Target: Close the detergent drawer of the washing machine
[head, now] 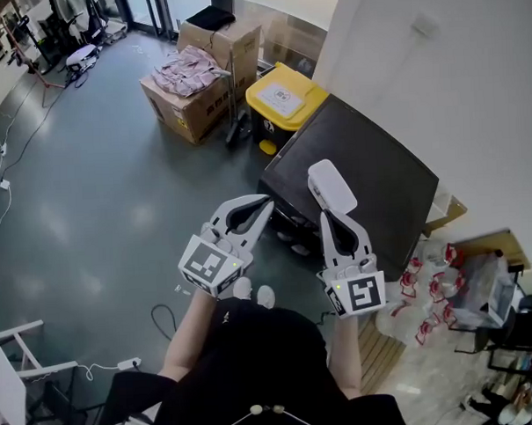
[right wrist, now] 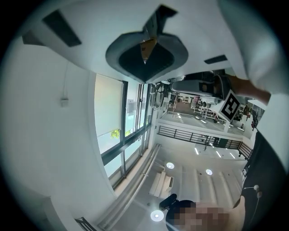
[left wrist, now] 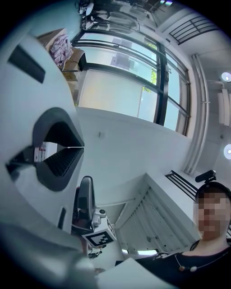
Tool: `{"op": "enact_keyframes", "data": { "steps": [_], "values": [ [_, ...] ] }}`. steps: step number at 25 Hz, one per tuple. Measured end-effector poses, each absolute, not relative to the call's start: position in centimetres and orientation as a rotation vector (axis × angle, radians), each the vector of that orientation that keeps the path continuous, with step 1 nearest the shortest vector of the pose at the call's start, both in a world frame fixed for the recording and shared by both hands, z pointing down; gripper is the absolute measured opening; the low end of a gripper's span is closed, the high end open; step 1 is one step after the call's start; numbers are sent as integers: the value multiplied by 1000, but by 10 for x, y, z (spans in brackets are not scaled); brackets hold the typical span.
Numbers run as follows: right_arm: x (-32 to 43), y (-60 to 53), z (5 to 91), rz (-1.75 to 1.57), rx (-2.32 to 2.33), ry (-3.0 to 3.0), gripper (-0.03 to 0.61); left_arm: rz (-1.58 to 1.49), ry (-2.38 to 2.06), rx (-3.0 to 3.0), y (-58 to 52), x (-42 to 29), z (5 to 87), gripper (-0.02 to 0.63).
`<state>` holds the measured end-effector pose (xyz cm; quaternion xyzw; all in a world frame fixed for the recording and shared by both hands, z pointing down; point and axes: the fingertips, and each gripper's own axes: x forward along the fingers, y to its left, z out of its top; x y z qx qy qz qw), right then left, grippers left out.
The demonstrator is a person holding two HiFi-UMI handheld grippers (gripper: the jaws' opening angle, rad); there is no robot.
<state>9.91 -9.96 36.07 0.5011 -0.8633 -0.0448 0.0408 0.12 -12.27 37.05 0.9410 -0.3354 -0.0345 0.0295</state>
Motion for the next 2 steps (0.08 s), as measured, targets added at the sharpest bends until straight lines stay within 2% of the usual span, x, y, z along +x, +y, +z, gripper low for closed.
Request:
{"op": "enact_keyframes", "data": {
  "steps": [2],
  "values": [
    [99, -99, 363, -131, 1536, -2640, 3, -108, -1034, 2899, -123, 1, 371, 12]
  ]
}}
